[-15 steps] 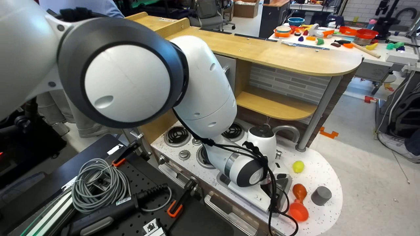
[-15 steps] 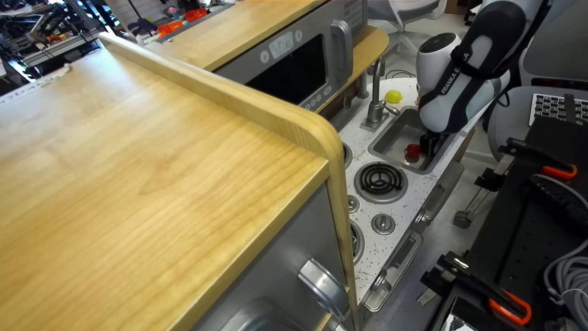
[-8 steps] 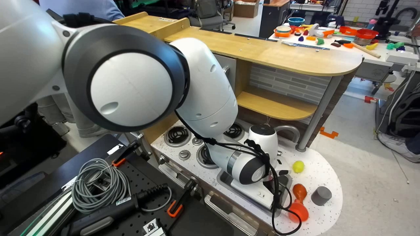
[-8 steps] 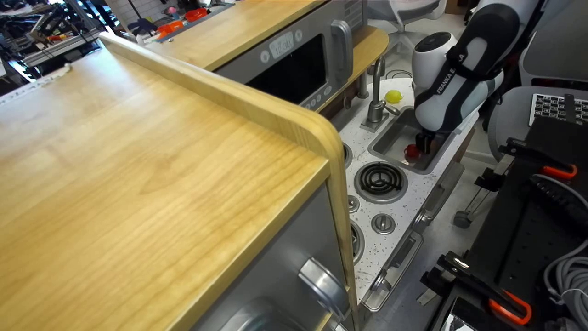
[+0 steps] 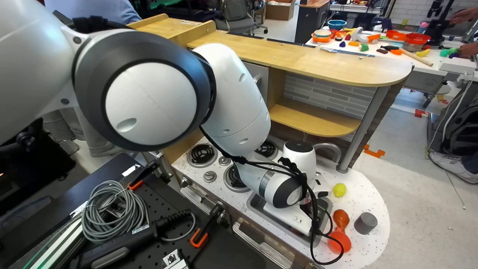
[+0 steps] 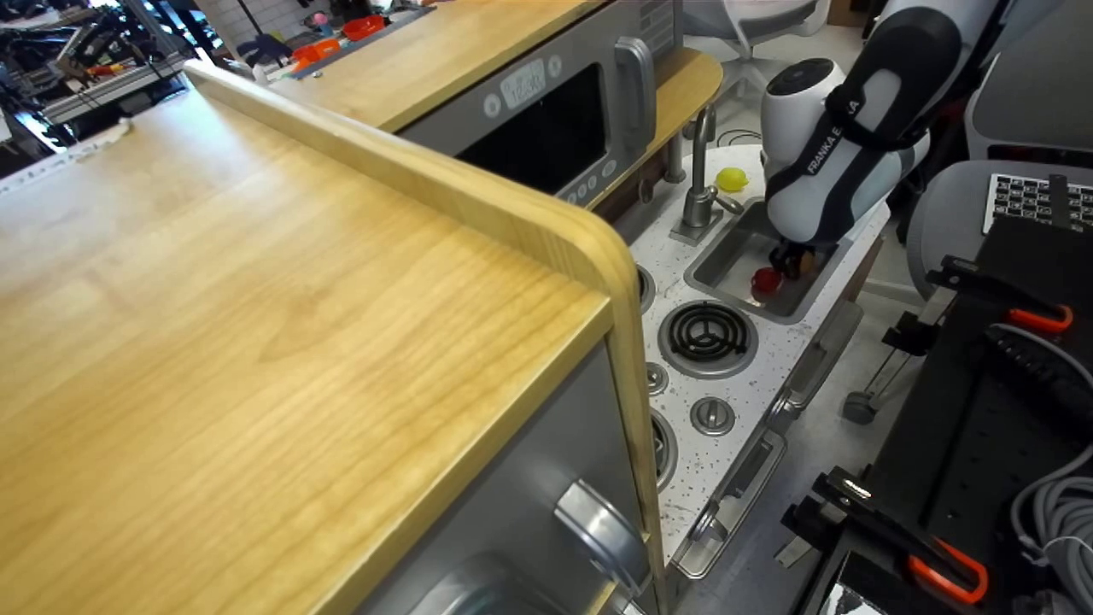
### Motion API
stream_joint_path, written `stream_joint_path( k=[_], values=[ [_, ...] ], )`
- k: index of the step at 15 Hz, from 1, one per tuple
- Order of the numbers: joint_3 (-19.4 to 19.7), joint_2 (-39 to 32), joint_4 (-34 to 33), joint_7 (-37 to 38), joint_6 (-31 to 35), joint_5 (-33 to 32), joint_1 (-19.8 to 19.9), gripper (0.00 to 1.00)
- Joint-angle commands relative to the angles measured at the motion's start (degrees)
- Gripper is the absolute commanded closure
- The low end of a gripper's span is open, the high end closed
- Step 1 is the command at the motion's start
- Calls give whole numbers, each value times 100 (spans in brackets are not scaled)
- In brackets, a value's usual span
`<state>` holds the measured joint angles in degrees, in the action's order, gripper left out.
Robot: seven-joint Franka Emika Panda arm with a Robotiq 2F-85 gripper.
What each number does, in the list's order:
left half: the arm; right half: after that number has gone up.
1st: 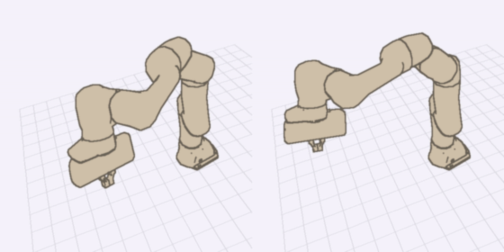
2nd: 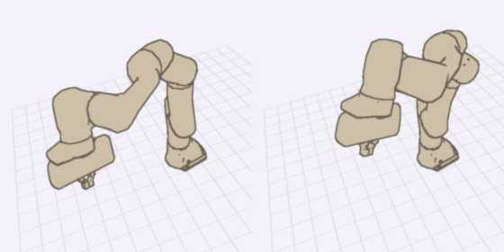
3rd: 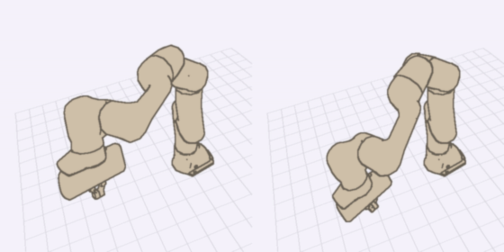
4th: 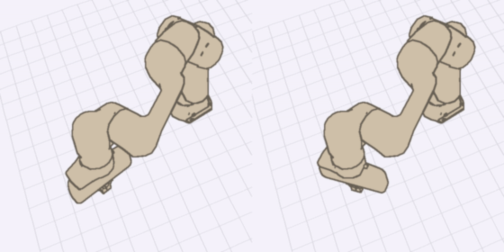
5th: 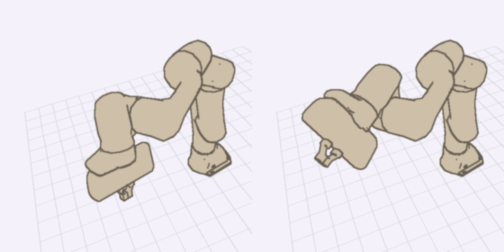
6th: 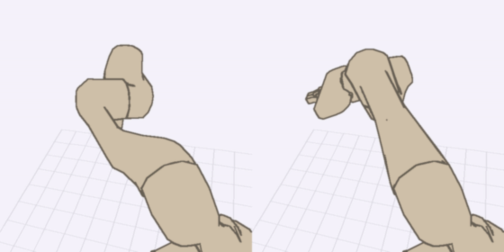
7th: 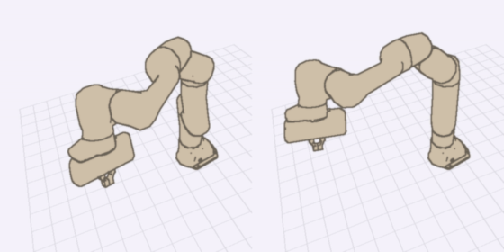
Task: Remove the orange ball from the sink and place it inside the orange mug
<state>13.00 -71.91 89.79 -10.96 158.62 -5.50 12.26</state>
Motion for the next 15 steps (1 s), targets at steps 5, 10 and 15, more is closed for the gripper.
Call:
stream_joint_path(
  k=[5,10,15],
  values=[
    [-8,991,1011,123,423,-115,-86,79],
    [-71,2169,2043,238,546,-3,-17,79],
    [102,2875,2349,389,452,-2,73,79]
  ],
)
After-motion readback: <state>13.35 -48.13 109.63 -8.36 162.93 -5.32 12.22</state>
